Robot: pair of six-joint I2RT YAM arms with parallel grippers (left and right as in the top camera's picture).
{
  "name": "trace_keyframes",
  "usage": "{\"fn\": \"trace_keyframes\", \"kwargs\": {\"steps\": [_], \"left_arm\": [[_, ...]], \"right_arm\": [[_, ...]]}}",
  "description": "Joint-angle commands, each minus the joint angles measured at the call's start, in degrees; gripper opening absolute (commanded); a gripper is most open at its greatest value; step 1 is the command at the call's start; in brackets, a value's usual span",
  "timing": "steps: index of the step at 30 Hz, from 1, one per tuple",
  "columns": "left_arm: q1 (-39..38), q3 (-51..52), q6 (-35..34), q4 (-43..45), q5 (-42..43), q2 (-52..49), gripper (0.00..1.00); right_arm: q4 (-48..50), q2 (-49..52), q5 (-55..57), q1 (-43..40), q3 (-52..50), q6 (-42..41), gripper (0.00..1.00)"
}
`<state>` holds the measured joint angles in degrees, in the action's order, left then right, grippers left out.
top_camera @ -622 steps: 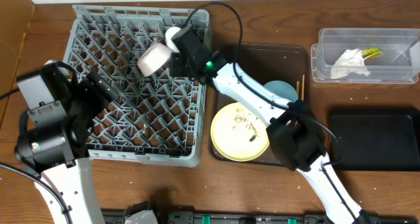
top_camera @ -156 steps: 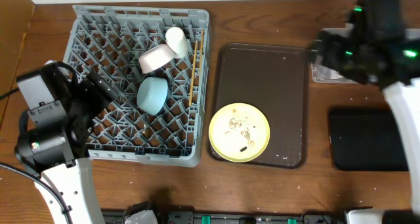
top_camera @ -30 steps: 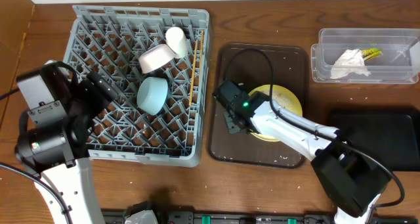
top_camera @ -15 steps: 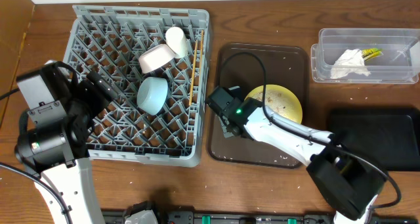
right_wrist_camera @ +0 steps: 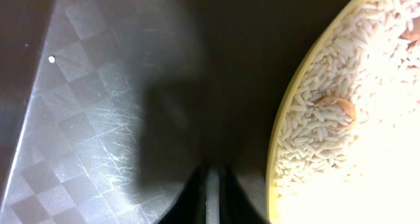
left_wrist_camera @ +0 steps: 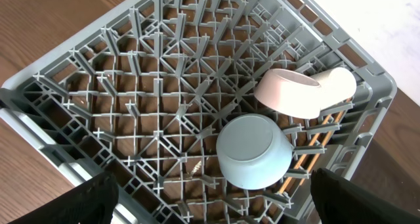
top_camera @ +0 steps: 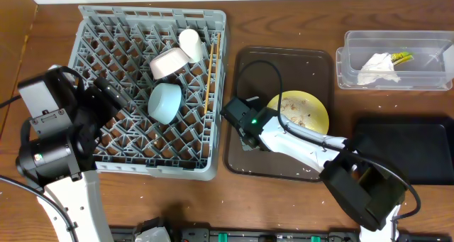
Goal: Sort waste into correct bins and load items into the dishwasher
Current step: 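Lift and tilt the yellow plate up toward the tray's right side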
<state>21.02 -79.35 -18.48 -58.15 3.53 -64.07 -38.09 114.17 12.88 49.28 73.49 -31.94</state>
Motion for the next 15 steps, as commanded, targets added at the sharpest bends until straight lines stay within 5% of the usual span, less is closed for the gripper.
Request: {"fn": "trace_keyframes", "kwargs": {"steps": [1, 5, 11, 15], "left_arm": [[0.3, -0.3, -0.7, -0.1, 0.1, 0.0, 0.95], [0.3, -0.3, -0.7, -0.1, 0.1, 0.0, 0.95], [0.3, -0.3, -0.7, -0.1, 0.1, 0.0, 0.95], [0.3, -0.3, -0.7, -0.1, 0.1, 0.0, 0.94]], "right_arm": [[-0.1, 0.3, 0.4, 1.0, 1.0, 1.9, 0.01], [-3.5, -0.5, 2.7, 2.2, 3.9, 2.4, 0.17], [-11.5, -1.4, 9.2, 1.9, 11.6, 0.7, 0.80], [-11.6, -1.4, 9.4, 0.7, 12.7, 0.9, 0.76]]}}
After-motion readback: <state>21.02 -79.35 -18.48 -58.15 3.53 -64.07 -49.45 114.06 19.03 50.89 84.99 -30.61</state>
